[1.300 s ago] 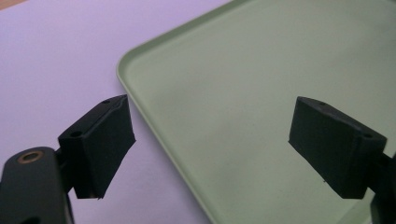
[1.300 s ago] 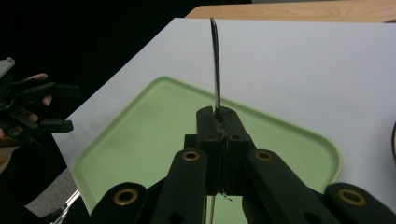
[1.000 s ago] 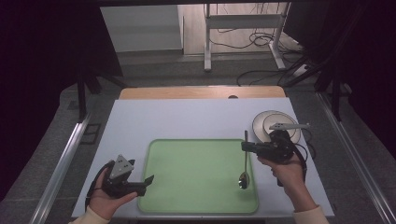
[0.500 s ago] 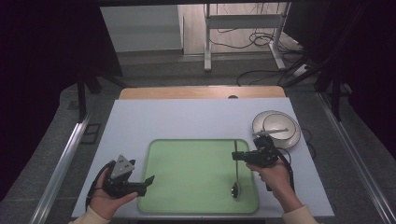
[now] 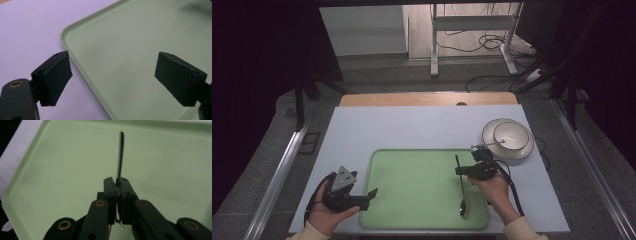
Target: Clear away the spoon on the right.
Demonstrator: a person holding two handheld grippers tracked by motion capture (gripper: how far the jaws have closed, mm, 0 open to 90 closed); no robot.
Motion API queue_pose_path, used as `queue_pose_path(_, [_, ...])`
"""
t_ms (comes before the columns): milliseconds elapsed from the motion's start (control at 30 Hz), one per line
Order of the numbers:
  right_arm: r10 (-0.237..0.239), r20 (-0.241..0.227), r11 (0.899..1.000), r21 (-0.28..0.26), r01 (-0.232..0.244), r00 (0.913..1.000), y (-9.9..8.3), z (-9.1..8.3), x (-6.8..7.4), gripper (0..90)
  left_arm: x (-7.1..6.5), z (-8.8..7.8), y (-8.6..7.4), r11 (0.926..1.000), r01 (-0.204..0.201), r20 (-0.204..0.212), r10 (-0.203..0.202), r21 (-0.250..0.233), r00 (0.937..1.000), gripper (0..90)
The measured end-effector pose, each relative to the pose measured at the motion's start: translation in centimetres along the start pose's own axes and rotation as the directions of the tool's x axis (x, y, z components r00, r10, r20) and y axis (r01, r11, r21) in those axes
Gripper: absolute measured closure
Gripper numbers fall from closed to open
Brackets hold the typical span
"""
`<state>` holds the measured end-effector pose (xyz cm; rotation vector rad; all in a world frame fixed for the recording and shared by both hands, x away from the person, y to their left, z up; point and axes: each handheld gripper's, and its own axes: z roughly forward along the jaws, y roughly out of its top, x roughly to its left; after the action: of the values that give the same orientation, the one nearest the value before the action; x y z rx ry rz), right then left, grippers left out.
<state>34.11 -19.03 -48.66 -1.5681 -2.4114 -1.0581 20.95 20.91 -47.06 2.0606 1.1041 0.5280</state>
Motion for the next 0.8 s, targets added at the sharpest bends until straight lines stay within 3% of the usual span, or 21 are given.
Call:
queue_pose_path(100, [-0.007, 0.039, 1.0, 0.0, 0.007, 0.9992, -0.1, 0.3, 0.0, 83.9, 0.0, 0.1, 0.0, 1.0, -0.002, 0.0, 0.002, 0.005, 1.0, 13.6])
queue_pose_path(333, [-0.028, 0.073, 1.0, 0.011, 0.028, 0.997, -0.3, 0.7, 0.0, 76.1, 0.1, 0.1, 0.0, 1.0, 0.002, -0.002, -0.002, 0.001, 1.0, 13.7])
queue_pose_path(467, [-0.111, 0.117, 0.993, 0.059, 0.105, 0.9868, -0.5, 1.0, 0.4, 41.7, 0.0, 0.1, 0.0, 1.0, 0.0, -0.001, 0.0, 0.001, 1.0, 13.7])
queue_pose_path(533, [-0.13, 0.117, 0.99, 0.075, 0.122, 0.9846, -0.5, 1.1, 0.6, 37.4, 0.0, 0.0, 0.0, 1.0, -0.003, 0.001, 0.003, 0.002, 1.0, 13.9])
queue_pose_path(567, [-0.151, 0.13, 0.986, 0.092, 0.14, 0.9799, -0.5, 1.2, 1.0, 27.9, 0.0, 0.0, 0.0, 1.0, -0.003, 0.002, 0.003, 0.001, 1.0, 13.9])
queue_pose_path(600, [-0.151, 0.13, 0.986, 0.092, 0.14, 0.9799, -0.5, 1.2, 1.0, 27.9, 0.0, 0.0, 0.0, 1.0, -0.003, 0.002, 0.003, 0.001, 1.0, 13.9])
queue_pose_path(633, [-0.176, 0.157, 0.983, 0.084, 0.165, 0.9717, -0.4, 1.2, 1.2, 22.3, 0.1, 0.1, 0.0, 1.0, 0.002, 0.003, -0.002, 0.001, 1.0, 14.0])
queue_pose_path(667, [-0.19, 0.157, 0.98, 0.088, 0.178, 0.9692, -0.3, 1.2, 1.2, 20.1, 0.1, 0.1, 0.0, 1.0, 0.002, 0.004, -0.002, 0.002, 1.0, 13.9])
queue_pose_path(733, [-0.196, 0.15, 0.978, 0.099, 0.182, 0.9691, -0.2, 1.3, 1.2, 18.0, 0.1, 0.1, 0.0, 1.0, 0.001, 0.005, -0.001, 0.003, 1.0, 14.0])
queue_pose_path(800, [-0.223, 0.175, 0.971, 0.125, 0.204, 0.9589, 0.4, 1.7, 1.1, 13.9, 0.1, 0.1, 0.0, 1.0, 0.002, 0.004, -0.002, 0.002, 1.0, 14.0])
